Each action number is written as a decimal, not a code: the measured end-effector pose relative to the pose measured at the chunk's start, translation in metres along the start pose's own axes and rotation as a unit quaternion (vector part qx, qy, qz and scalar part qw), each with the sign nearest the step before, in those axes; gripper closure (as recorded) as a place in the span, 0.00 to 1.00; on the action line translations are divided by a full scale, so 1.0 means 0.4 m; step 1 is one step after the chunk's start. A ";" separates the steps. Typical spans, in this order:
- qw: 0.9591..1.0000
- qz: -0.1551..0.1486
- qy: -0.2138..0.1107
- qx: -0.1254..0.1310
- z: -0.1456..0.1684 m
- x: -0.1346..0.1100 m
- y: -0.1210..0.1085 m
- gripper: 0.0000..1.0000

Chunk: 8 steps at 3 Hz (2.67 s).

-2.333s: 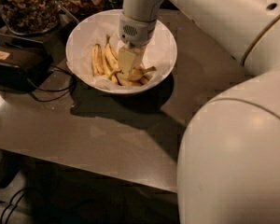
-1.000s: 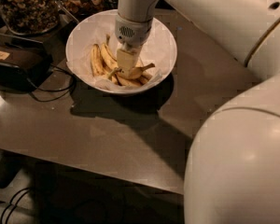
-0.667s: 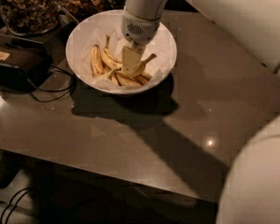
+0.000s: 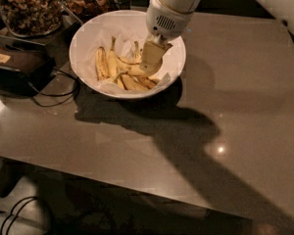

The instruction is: Pick banana from white bowl

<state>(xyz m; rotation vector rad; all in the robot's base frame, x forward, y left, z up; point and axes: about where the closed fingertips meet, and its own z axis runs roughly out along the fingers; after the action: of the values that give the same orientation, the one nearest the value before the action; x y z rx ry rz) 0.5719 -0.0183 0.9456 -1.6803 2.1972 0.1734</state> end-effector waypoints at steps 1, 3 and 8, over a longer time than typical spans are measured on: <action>1.000 -0.001 -0.001 0.000 0.000 0.000 0.000 1.00; 0.997 -0.056 -0.050 -0.011 -0.121 0.106 0.004 1.00; 0.984 -0.161 -0.082 0.014 -0.223 0.095 0.174 1.00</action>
Offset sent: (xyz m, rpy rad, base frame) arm -0.0042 -0.0321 0.0195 0.0962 -0.0199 0.1448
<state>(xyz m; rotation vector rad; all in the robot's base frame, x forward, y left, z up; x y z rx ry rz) 0.4783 -0.0610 1.0057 -1.9038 1.7761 0.1862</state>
